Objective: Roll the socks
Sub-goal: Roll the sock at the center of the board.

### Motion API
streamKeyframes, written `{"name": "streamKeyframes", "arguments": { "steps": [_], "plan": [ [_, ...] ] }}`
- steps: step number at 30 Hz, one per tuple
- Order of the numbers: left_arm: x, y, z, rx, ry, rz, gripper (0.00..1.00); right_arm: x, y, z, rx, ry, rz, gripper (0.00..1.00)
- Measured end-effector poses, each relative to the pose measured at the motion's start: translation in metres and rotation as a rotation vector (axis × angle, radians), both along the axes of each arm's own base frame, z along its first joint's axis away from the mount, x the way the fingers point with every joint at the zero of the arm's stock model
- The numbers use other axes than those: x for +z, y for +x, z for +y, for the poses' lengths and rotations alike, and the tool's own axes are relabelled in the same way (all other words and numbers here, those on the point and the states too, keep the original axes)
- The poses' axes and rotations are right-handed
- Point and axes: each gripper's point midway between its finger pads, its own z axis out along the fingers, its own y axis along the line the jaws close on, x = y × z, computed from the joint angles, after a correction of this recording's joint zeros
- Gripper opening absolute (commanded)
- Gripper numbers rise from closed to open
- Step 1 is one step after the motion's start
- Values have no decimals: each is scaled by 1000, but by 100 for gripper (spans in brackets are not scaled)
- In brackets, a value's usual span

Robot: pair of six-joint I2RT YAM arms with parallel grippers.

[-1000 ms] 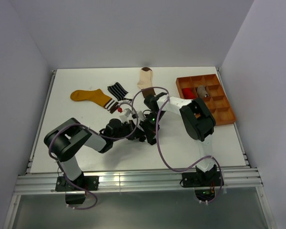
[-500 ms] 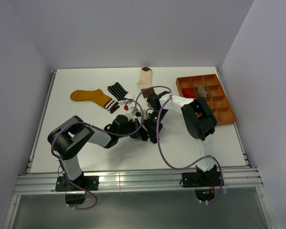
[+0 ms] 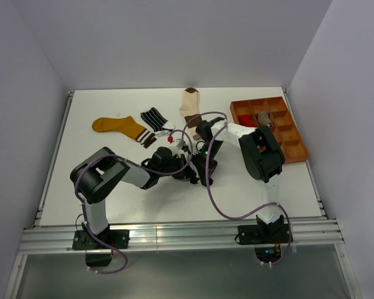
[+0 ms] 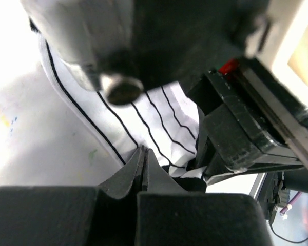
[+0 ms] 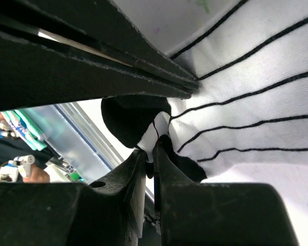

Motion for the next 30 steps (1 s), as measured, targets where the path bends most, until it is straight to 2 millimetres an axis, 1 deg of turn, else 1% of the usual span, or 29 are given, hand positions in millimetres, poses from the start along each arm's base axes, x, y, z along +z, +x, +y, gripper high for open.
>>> {"name": "streamKeyframes", "arguments": {
  "steps": [4,8,9,10,12,13,16,18,20,26,30],
  "plan": [
    [1,3,-4,-10,-4,-6,0,4,4,-1,-26,-15,2,11],
    [0,1,-4,-23,-2,-12,1,7,9,1,-46,-14,-1,12],
    [0,1,-3,-24,-2,-14,3,8,11,2,-45,-10,-2,11],
    [0,0,-3,-24,0,-13,10,9,13,4,-38,4,-2,11],
    [1,-1,1,-16,3,-15,14,9,12,7,-19,22,7,11],
    [1,-2,3,-10,8,-17,22,9,10,8,-9,33,15,11],
    [4,-12,10,-4,20,-19,29,9,8,15,19,82,23,11],
    [7,-19,16,9,32,-27,32,10,7,17,33,106,24,11],
    [11,-19,22,32,42,-40,30,11,6,19,45,125,25,11],
    [31,-7,34,116,36,-108,34,10,5,20,63,142,21,11],
    [32,-5,46,159,39,-133,38,7,3,18,66,140,25,11]
  ]
}}
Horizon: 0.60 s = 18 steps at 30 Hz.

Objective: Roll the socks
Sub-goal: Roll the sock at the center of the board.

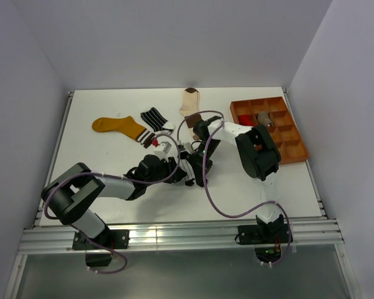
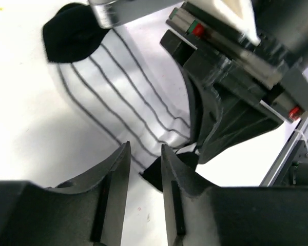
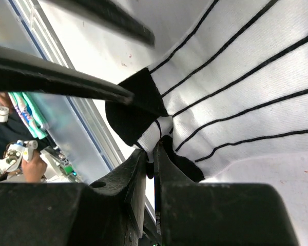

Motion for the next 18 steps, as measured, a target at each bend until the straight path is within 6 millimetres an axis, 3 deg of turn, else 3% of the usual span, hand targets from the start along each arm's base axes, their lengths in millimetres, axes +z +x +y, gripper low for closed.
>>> {"name": "streamKeyframes", "arguments": {
  "steps": [5,8,12,18],
  "plan": [
    [-1,-6,5,-24,-8,-36,47,-5,-2,-1,3,-9,17,11],
    [9,-7,-1,-65,-39,-85,52,-10,-4,-1,5,-18,31,11],
    [21,-12,-11,-127,-68,-147,50,-11,-4,-1,5,-19,34,11],
    [13,-31,-27,-227,-29,-187,49,-11,-4,-1,5,-20,34,11]
  ]
}}
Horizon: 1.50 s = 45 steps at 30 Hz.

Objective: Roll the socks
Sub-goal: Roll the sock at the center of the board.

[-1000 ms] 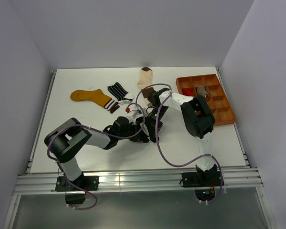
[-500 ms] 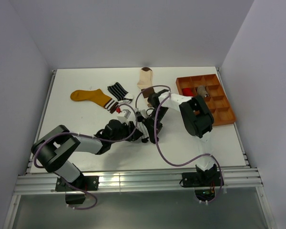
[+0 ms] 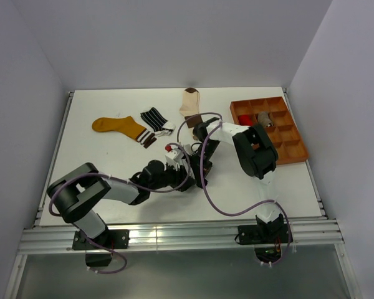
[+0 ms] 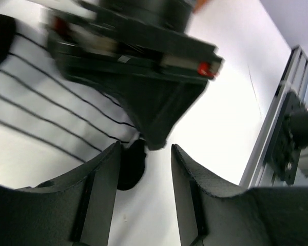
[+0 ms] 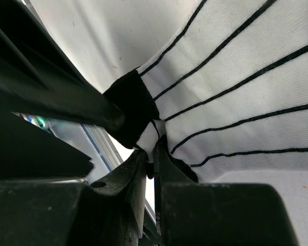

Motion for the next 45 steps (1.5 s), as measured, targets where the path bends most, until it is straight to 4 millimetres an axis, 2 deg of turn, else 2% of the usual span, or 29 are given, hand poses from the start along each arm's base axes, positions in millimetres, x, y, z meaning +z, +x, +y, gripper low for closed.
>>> {"name": "streamKeyframes", "arguments": {
  "steps": [6,16,28,30,33,34,36,37,45],
  "plan": [
    [-11,-13,-13,-56,52,-25,51,0,0,0,0,-1,1,11],
    [-21,2,-5,13,126,-61,48,0,0,0,0,-1,1,11],
    [-31,2,-3,17,159,-50,43,1,2,1,-3,0,-3,11],
    [-34,3,-4,15,163,-46,40,2,3,2,-4,0,-8,11],
    [-38,1,-4,10,168,-36,28,2,3,2,-7,-4,-6,11],
    [-39,1,-5,7,167,-33,18,2,3,2,-10,-5,-5,11],
    [-37,-1,-6,0,157,-28,8,1,4,2,-12,-6,-4,12],
    [-37,-1,-7,-3,155,-27,0,1,4,2,-13,-7,-4,13],
    [-41,-6,-6,-24,113,10,0,0,8,2,-34,-28,-19,30]
  ]
}}
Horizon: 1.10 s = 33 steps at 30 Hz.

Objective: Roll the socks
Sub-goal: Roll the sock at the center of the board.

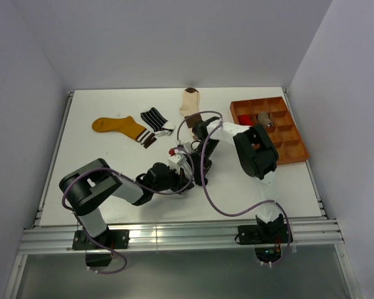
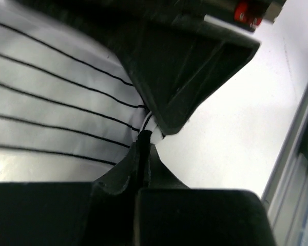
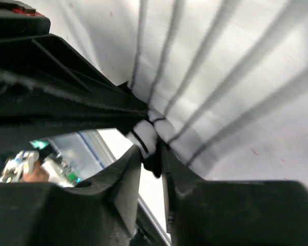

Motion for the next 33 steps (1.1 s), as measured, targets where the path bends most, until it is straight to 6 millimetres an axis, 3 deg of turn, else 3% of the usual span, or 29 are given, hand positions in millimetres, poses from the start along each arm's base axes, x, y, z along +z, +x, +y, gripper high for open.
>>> {"name": "streamKeyframes", "arguments": {
  "steps": [7,14,18,23,33],
  "plan": [
    [-3,8,22,31,-59,105,0,16,27,-1,-67,43,-124,37],
    [-3,14,29,43,-92,241,0,51,74,-27,-192,83,-359,37],
    [-5,19,31,45,-127,357,0,66,80,-35,-184,98,-513,38],
    [-6,24,38,59,-171,530,0,74,70,-37,-93,109,-711,40],
    [-10,25,47,46,-191,776,0,57,17,-15,266,189,-1033,47]
  ]
}}
